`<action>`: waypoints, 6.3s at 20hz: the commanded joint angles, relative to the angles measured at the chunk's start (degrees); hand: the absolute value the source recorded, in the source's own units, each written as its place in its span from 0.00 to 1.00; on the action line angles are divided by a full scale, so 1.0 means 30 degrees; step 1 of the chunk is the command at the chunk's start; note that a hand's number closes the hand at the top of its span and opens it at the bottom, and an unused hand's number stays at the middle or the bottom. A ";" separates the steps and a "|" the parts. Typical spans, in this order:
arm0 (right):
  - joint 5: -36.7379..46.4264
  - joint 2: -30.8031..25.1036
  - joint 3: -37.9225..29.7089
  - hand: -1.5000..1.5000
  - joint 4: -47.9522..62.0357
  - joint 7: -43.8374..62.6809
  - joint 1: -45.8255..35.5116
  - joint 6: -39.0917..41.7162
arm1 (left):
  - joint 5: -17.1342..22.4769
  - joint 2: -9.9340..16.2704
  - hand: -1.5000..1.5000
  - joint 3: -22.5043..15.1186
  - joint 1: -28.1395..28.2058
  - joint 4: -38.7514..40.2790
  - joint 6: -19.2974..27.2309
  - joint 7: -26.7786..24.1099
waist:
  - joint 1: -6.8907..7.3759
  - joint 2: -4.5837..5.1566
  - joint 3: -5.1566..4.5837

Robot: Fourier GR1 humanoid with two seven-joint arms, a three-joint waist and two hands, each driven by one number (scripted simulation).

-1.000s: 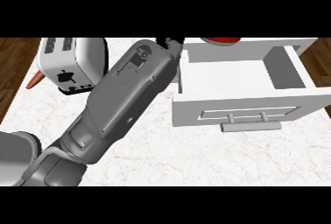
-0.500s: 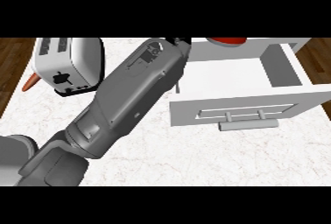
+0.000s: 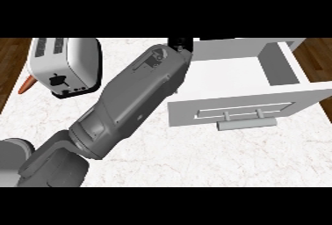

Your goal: Pick up the can, place it into the drawer and close the drawer

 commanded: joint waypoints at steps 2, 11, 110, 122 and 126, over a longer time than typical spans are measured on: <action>0.0017 -0.0082 0.0518 0.00 -0.0169 0.0649 -0.0546 -0.0343 | 0.1097 -0.0002 0.00 -0.1357 -0.0226 0.0456 0.1213 -0.0132 | -0.0376 0.0110 0.0009; -0.0443 -0.0103 -0.0372 0.00 -0.0329 0.0511 0.0083 -0.0074 | 0.2229 -0.0002 0.00 -0.1615 0.0038 0.1001 0.1215 -0.1307 | -0.0042 0.0020 -0.0005; 3.4917 -0.3987 0.8132 0.00 3.9889 -0.7439 -3.0610 -2.0206 | -0.0727 0.8073 0.00 -0.1701 0.5782 -1.2914 0.3574 0.3882 | 0.3713 0.0379 0.0014; 2.7302 -0.2856 0.1381 0.00 3.9784 -1.2856 -3.1327 -1.5805 | -0.0427 0.9356 0.00 -0.1403 0.6260 -1.4307 0.3008 0.5079 | 0.3757 0.0172 0.0083; 2.6850 -0.3136 0.0912 0.00 3.9937 -1.3700 -3.1250 -1.5514 | -0.0513 0.9397 0.00 -0.1236 0.6689 -1.4584 0.2849 0.4964 | 0.3798 0.0435 0.0029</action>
